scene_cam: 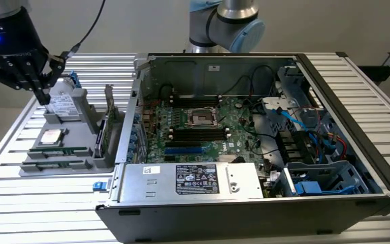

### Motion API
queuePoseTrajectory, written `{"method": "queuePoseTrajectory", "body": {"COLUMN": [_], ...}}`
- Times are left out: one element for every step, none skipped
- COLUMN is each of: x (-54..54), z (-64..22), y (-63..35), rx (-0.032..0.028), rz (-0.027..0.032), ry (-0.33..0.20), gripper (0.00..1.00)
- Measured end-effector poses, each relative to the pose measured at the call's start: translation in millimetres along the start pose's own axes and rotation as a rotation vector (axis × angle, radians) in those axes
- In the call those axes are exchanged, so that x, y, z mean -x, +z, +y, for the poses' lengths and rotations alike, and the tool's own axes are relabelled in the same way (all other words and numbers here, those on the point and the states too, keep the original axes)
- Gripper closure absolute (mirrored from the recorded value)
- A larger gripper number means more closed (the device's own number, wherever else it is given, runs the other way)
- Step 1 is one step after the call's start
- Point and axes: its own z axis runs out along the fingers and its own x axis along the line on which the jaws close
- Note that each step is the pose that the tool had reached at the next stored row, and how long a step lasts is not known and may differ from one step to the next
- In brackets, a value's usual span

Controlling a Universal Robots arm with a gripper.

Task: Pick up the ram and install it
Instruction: 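Pick up the ram and move it above insertion slot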

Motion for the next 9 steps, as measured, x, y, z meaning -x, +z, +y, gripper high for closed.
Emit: {"method": "queuePoseTrajectory", "body": {"x": [0.0, 0.1, 0.1, 0.1, 0.1, 0.1, 0.2, 0.2, 0.2], "z": [0.0, 0.0, -0.1, -0.1, -0.1, -0.1, -0.1, -0.1, -0.1], "y": [0.6, 1.0, 1.4, 1.8, 2.2, 2.4, 2.8, 3.1, 3.4], "rx": [-0.0012, -0.0023, -0.0034, -0.0045, -0.0057, -0.0068, -0.0079, -0.009, -0.0102], "rz": [0.0008, 0.0015, 0.0024, 0.0031, 0.0039, 0.0047, 0.0055, 0.0062, 0.007], "ry": [-0.018, -0.036, -0.055, -0.073, -0.092, -0.109, -0.128, -0.146, -0.164], "gripper": [0.9, 0.9, 0.9, 0.9, 0.9, 0.9, 0.9, 0.9, 0.9]}}
